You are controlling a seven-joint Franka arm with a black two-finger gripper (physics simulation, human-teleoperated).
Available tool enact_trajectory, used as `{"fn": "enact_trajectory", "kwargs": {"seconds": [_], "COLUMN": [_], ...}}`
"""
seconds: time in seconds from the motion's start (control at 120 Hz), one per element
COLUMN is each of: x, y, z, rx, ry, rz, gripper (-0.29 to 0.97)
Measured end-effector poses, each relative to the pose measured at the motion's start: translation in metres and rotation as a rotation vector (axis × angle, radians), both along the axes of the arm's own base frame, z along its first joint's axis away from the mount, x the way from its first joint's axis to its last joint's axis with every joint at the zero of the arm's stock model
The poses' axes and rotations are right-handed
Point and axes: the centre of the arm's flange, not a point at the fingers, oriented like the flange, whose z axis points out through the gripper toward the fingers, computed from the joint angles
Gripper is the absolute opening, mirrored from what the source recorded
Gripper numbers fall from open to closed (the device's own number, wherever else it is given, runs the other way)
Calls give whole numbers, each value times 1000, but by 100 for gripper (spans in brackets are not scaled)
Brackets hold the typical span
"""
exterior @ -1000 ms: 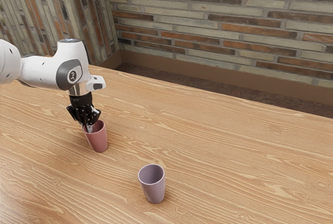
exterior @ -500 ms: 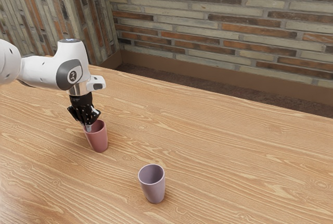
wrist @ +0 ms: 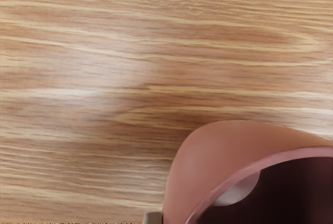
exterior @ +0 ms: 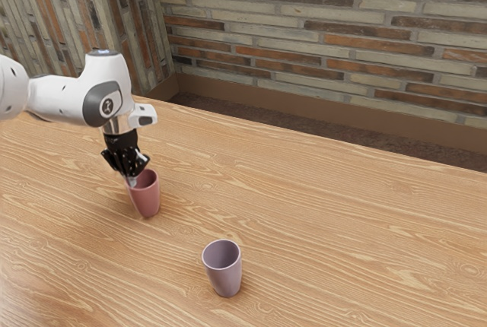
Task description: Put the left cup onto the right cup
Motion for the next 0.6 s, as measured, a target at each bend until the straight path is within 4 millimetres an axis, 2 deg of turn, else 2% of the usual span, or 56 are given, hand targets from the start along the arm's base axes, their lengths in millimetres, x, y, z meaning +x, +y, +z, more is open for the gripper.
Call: {"fn": "enact_trajectory", "kwargs": {"seconds": [0.417,0.6], "x": [-6,-10], "y": [-10,-23], "z": [34,53], "rx": [13,18], "ry": [-39,-53], "rz": [-12,-31], "gripper": [-11,-11]}}
